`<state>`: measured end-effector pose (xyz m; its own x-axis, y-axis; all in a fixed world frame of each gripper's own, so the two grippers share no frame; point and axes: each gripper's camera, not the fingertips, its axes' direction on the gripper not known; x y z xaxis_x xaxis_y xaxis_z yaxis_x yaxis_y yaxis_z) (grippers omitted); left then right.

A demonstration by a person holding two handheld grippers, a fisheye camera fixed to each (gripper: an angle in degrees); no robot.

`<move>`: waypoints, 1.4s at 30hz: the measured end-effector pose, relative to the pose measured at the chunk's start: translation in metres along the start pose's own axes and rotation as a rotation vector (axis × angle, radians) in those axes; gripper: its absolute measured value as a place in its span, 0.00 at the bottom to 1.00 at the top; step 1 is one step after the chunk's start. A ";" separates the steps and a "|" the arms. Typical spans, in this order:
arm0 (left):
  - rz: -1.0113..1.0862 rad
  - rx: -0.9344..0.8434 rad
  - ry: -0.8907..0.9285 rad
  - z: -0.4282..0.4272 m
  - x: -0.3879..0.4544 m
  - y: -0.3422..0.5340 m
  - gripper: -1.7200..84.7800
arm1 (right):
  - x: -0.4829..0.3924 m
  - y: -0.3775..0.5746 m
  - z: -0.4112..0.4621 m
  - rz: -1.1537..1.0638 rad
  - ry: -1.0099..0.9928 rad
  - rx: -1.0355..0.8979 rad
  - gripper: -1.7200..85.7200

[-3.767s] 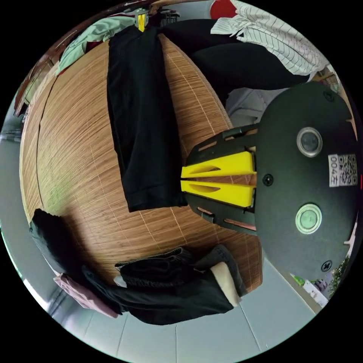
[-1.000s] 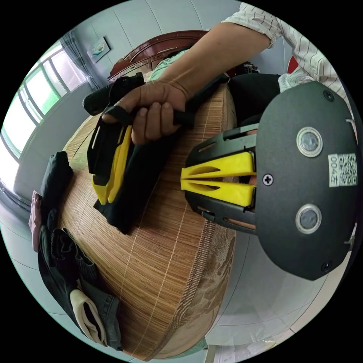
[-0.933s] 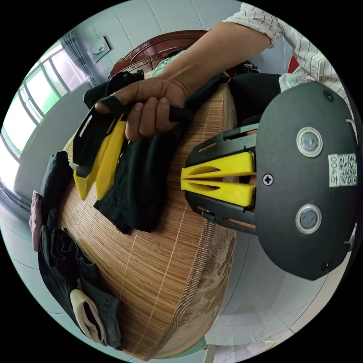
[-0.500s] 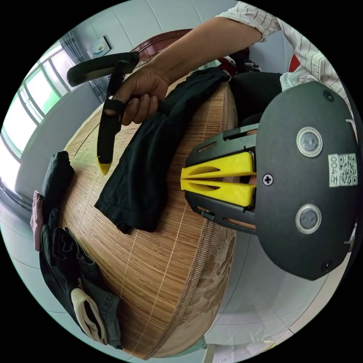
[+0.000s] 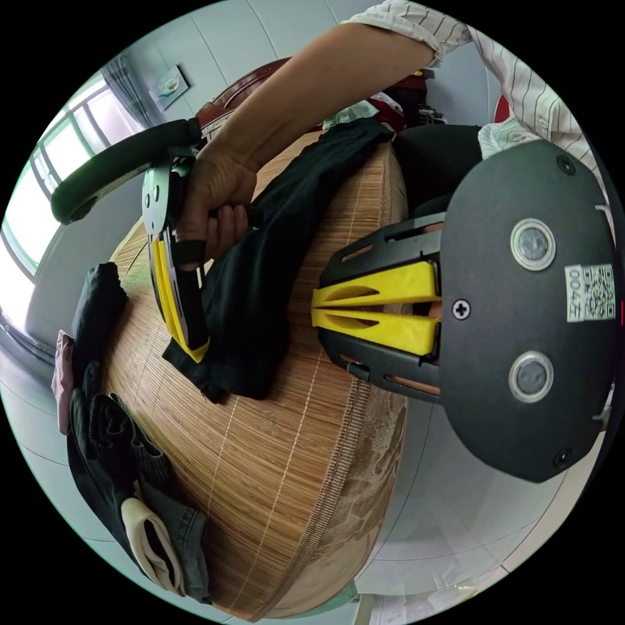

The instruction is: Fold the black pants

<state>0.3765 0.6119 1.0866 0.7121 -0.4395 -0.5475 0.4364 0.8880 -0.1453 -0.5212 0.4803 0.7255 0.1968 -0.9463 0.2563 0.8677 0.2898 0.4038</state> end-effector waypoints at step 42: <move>0.236 0.088 -0.229 -0.052 0.141 -0.158 0.02 | -0.033 0.653 -0.256 1.280 0.115 0.354 0.01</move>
<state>0.3793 0.4162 0.9897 0.9000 -0.2508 -0.3564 0.2831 0.9582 0.0406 0.1561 0.6637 0.7556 0.8312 0.0177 0.5557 -0.1174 0.9825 0.1444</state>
